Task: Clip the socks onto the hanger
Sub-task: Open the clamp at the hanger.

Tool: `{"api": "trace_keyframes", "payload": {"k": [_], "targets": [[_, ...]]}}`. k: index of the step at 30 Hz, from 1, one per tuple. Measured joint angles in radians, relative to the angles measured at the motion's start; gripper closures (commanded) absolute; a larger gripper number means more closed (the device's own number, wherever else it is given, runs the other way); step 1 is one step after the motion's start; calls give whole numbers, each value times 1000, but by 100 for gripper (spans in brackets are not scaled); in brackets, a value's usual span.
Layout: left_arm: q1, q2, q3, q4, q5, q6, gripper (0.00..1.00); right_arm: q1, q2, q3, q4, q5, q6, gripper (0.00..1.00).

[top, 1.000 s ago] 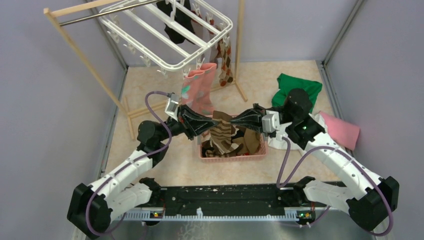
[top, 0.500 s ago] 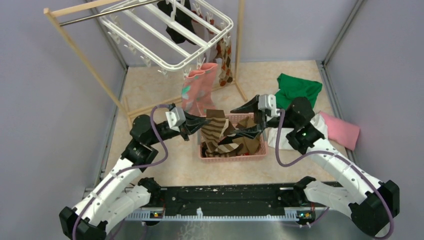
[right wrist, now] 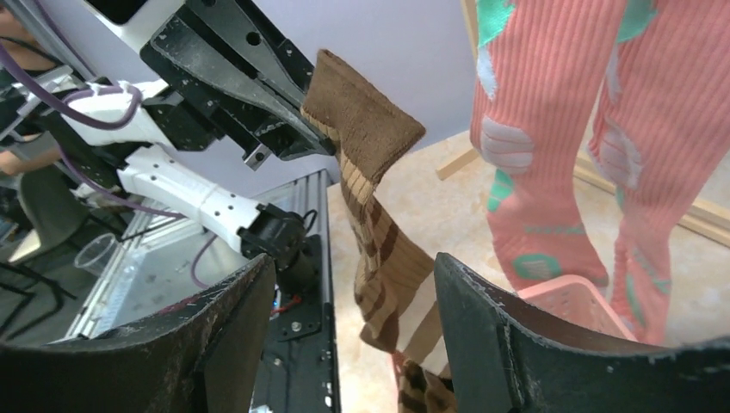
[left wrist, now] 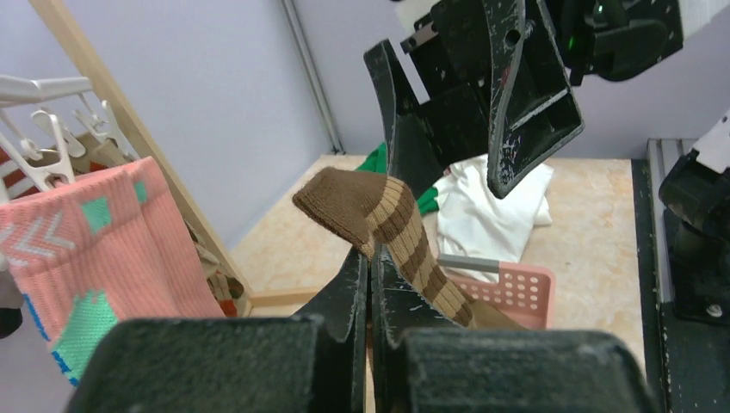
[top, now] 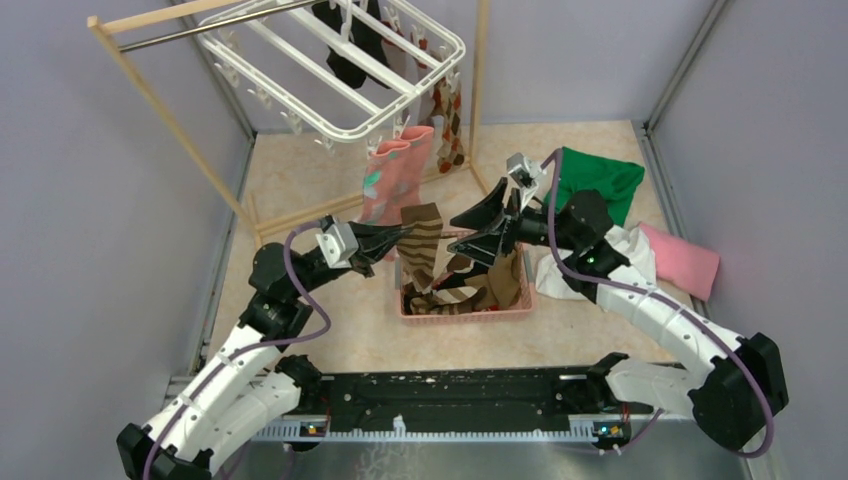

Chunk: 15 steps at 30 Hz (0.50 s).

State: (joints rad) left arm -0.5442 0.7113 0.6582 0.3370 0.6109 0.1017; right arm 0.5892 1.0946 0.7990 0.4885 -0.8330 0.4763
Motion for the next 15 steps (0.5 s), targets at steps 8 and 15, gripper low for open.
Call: {"api": "trace_keyframes", "payload": {"k": [8,15], "targets": [[0,42,-25,166,-3,-74,100,13,104,28,135,-5,166,37],[0,82,-24,211,20,-116,100,41,167,89,252,-16,241,48]]}}
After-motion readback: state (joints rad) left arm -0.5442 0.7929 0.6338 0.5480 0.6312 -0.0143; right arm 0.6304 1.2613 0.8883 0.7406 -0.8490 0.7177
